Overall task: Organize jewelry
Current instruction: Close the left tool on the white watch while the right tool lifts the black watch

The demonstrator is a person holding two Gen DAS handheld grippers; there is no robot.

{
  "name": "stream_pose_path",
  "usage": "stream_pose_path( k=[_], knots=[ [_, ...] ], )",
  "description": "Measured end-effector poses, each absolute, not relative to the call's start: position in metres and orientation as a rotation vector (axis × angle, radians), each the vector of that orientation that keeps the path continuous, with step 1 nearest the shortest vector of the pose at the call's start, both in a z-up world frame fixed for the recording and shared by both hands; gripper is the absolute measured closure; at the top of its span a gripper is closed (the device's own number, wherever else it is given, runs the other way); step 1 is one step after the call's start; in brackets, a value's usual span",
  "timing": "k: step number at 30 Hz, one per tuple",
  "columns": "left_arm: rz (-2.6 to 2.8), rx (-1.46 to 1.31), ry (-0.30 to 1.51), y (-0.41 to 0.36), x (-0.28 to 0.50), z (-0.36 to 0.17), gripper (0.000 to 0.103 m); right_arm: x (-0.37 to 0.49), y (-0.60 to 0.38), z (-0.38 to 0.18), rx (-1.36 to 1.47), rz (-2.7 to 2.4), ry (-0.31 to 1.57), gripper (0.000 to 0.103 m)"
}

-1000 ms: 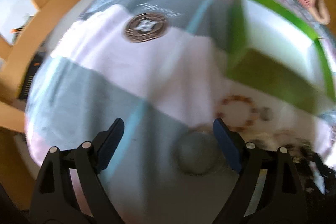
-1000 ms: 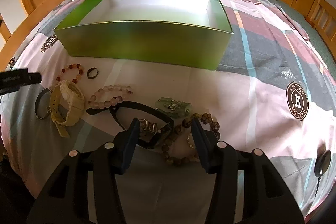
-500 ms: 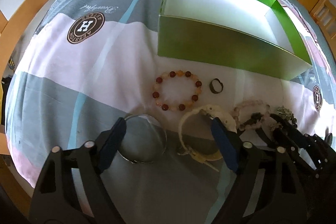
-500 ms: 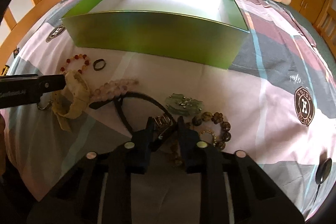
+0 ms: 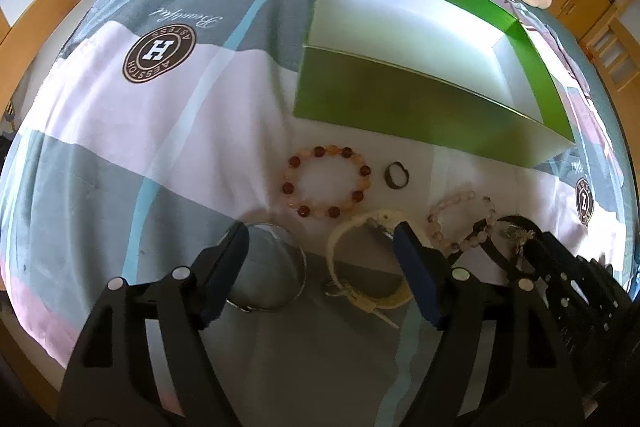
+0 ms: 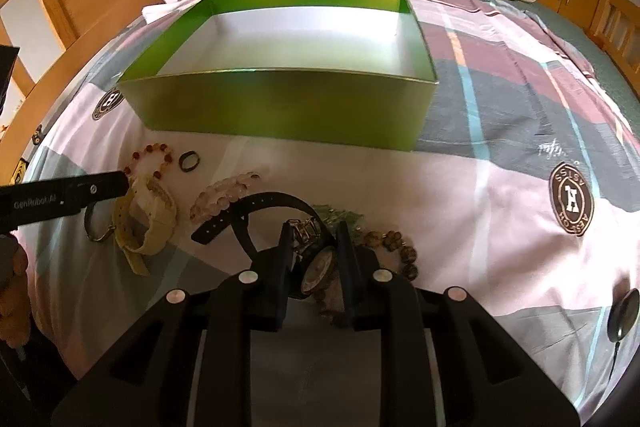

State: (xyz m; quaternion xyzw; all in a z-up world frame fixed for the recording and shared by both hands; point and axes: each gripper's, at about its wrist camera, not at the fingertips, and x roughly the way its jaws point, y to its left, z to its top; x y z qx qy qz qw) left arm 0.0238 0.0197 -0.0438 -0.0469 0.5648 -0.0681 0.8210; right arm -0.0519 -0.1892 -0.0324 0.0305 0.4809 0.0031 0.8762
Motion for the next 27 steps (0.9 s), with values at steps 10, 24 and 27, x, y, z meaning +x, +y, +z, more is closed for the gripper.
stream_pose_path(
  k=[10,24,27],
  knots=[
    [-0.159,-0.089,1.198,0.015,0.023,-0.043,0.024,-0.051,-0.227,-0.017,0.189,-0.089,0.961,0.071],
    [-0.174,-0.064,1.197,0.008,0.022,-0.046,0.024,-0.05,-0.205,-0.038,0.093,-0.041,1.06,0.071],
    [-0.18,-0.057,1.196,0.006,0.021,-0.046,0.024,-0.051,-0.204,-0.039,0.088,-0.042,1.067,0.071]
  ],
)
